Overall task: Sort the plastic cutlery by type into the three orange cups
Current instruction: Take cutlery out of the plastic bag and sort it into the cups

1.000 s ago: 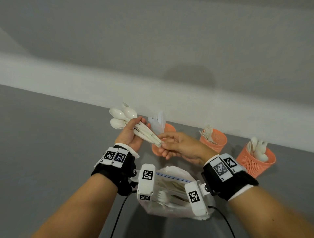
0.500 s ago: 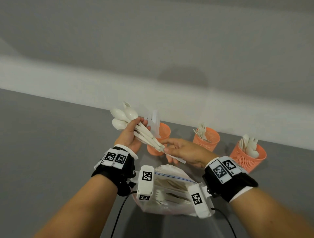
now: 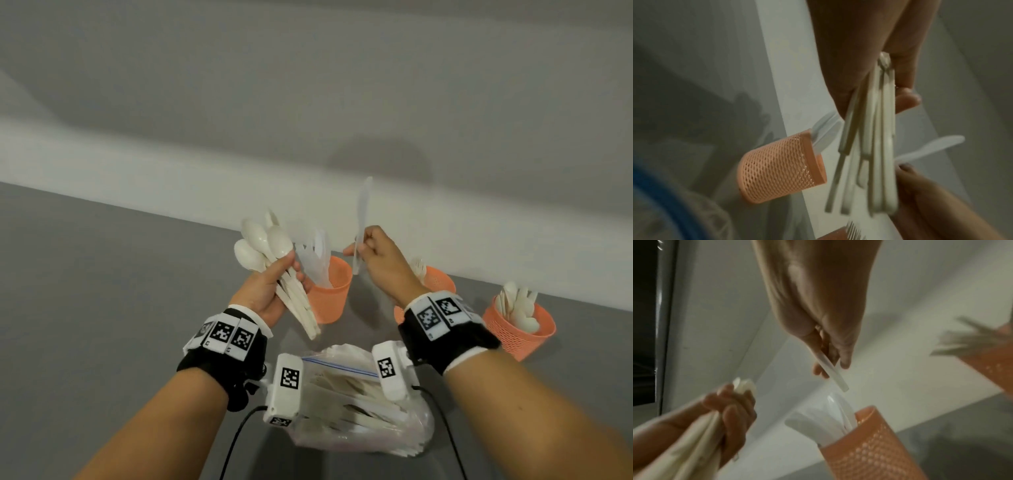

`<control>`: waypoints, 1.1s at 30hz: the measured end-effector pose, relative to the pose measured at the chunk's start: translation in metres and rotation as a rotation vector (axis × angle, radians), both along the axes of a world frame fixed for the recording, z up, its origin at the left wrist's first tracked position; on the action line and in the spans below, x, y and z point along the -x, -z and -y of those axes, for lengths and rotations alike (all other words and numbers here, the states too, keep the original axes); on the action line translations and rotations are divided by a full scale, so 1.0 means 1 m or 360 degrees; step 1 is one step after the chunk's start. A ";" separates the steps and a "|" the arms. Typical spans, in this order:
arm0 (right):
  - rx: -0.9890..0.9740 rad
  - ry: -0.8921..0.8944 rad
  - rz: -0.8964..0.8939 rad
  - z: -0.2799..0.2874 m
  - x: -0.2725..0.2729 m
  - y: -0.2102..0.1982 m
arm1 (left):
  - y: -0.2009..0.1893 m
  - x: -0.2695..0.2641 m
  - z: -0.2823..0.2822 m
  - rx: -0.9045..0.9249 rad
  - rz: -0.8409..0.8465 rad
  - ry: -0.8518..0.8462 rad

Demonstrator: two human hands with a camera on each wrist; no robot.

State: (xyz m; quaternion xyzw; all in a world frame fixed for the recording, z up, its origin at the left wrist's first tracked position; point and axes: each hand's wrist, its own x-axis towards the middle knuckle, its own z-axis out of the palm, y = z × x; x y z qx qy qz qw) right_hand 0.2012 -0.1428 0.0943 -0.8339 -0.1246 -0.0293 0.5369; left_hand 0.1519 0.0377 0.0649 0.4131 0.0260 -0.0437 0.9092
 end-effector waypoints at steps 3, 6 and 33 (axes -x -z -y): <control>-0.0052 0.0087 -0.0016 -0.020 -0.018 0.014 | -0.002 0.003 0.009 -0.0178 0.0105 0.0069; 0.0207 0.0088 -0.0139 -0.024 -0.030 0.033 | -0.002 0.003 0.013 -0.0323 0.0096 0.0037; -0.0811 -0.0981 -0.1309 -0.008 0.051 0.013 | -0.003 0.001 0.038 -0.0298 0.0172 0.0457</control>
